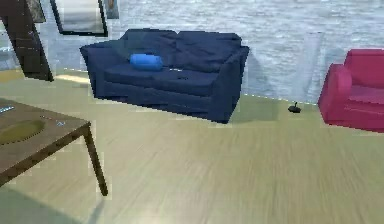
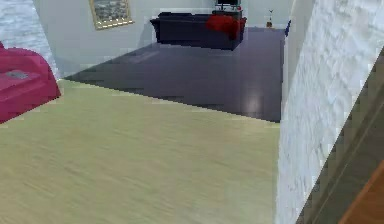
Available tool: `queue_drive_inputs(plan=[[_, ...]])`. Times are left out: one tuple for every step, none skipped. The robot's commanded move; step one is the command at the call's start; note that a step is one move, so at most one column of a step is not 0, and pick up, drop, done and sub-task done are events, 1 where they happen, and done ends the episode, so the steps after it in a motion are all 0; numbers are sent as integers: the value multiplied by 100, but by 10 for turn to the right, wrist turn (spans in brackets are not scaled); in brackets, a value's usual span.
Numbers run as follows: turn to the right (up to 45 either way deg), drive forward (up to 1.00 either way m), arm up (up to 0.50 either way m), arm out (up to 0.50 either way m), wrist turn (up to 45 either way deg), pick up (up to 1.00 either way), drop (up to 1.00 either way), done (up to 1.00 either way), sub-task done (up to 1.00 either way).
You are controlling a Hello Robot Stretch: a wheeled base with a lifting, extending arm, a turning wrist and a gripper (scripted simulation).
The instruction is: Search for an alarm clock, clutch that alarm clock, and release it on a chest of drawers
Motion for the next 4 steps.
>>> queue_drive_inputs(plan=[[0,100,0,0,0,0,0,0,0],[-60,0,0,0,0,0,0,0,0],[0,25,0,0,0,0,0,0,0],[-90,0,0,0,0,0,0,0,0]])
